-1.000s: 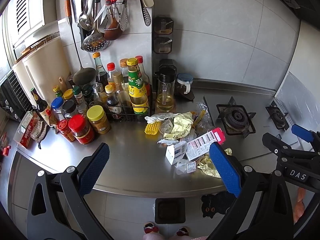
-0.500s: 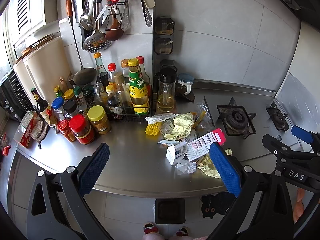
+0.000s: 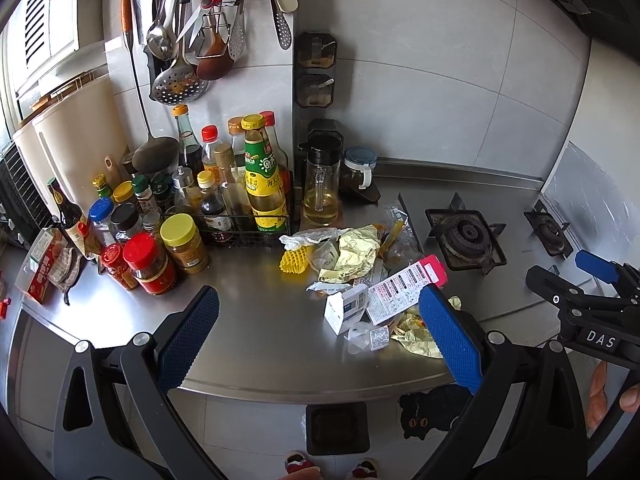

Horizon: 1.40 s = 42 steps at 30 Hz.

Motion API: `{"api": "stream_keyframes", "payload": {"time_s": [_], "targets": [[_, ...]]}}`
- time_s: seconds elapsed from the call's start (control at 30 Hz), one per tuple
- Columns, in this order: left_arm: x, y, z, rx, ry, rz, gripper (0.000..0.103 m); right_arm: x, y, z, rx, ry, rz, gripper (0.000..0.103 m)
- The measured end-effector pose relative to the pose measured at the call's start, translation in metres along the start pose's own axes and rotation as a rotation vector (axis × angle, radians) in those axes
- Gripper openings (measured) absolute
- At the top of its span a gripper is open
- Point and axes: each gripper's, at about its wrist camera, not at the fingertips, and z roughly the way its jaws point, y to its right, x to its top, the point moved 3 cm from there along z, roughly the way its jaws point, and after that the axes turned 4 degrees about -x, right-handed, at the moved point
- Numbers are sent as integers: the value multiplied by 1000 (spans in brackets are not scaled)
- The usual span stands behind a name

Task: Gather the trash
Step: 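Reach the right gripper to the yellow plastic bag and close on it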

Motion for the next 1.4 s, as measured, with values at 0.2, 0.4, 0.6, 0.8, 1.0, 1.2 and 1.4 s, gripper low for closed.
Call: {"api": "stream_keyframes", "payload": {"time_s": [0.2, 0.4, 0.6, 0.8, 1.0, 1.2, 1.4], "targets": [[-21, 1, 37, -25, -78, 42, 95, -28, 8, 43, 6, -107, 16, 100], [-41, -8, 78, -87, -108, 22, 95, -52, 18, 80, 15, -143, 46, 100], [-56, -9, 116, -157, -79, 69, 95, -74, 20, 115, 36, -178, 55, 95], [-59, -7, 147, -179, -73, 140, 94, -87, 21, 140, 61, -216, 99, 86], [-55, -4, 176, -205, -94, 187, 84, -92, 18, 163, 33, -238, 79, 79], [-53, 3, 198, -242, -131, 224, 78, -97, 22, 185, 26, -279, 112, 78], [-56, 10, 216, -267, -170, 269, 68, -105, 25, 203, 61, -338, 168, 78]]}}
